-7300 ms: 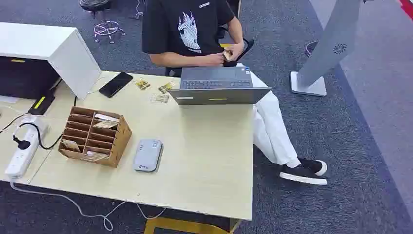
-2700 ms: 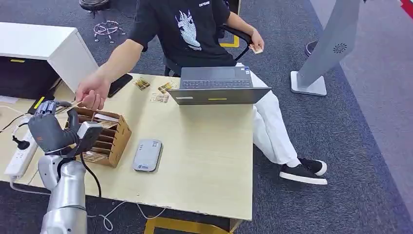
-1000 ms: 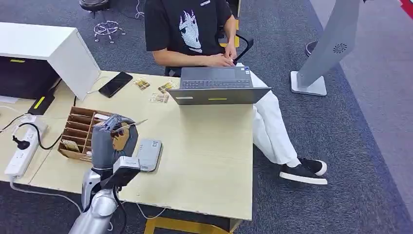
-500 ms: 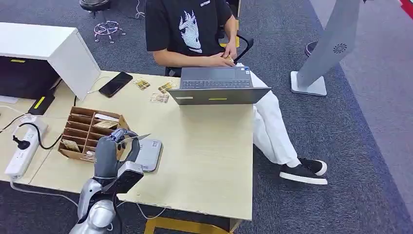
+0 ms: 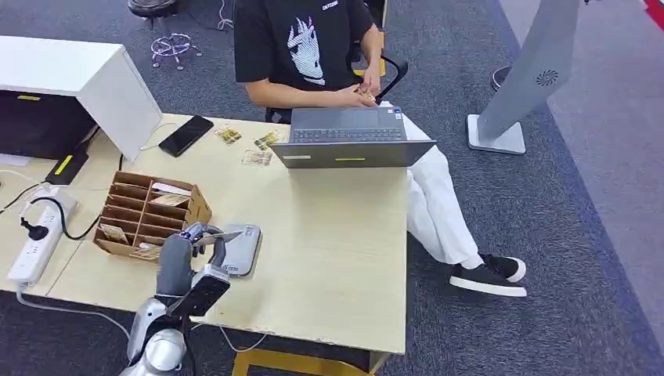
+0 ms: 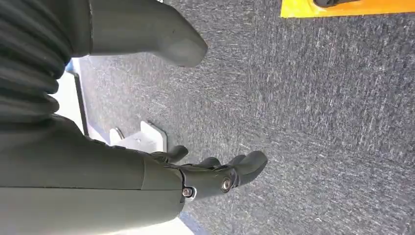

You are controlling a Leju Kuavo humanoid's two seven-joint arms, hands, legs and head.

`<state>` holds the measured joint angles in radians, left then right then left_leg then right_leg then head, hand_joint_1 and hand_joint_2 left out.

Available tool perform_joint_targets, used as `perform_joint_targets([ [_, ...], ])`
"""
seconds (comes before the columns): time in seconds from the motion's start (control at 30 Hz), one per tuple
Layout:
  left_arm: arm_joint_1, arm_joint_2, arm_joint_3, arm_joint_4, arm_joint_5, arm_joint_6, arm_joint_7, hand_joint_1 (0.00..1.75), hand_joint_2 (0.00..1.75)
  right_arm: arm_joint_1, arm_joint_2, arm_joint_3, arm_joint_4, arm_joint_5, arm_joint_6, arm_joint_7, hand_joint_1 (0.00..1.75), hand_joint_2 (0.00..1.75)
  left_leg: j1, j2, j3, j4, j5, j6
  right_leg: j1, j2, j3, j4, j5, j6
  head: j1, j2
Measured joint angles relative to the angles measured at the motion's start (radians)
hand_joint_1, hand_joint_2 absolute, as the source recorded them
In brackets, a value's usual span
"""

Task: Pass the card to the sensor for recognition and then transmit it.

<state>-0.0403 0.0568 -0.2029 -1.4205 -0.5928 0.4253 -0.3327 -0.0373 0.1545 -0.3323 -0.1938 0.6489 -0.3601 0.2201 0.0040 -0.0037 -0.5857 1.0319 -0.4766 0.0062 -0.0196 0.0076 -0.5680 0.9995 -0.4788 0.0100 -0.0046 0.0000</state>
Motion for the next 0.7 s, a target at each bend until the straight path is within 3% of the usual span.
perform_joint_targets([
  [0.4,-0.011,-0.017,0.063,0.222,-0.008,0.032,-0.037,1.75,1.75,0.002,0.001,-0.015,0.000,0.025,0.001,0.004,0.00,1.75,0.000,0.000,0.000,0.000,0.000,0.000,0.000,0.000,0.000,0.000,0.000,0.000,0.000,0.000],
  [0.7,-0.011,-0.021,0.097,0.263,-0.083,0.084,-0.018,1.75,1.75,0.003,0.001,-0.032,0.000,0.029,0.001,-0.004,0.00,1.75,0.000,0.000,0.000,0.000,0.000,0.000,0.000,0.000,0.000,0.000,0.000,0.000,0.000,0.000],
])
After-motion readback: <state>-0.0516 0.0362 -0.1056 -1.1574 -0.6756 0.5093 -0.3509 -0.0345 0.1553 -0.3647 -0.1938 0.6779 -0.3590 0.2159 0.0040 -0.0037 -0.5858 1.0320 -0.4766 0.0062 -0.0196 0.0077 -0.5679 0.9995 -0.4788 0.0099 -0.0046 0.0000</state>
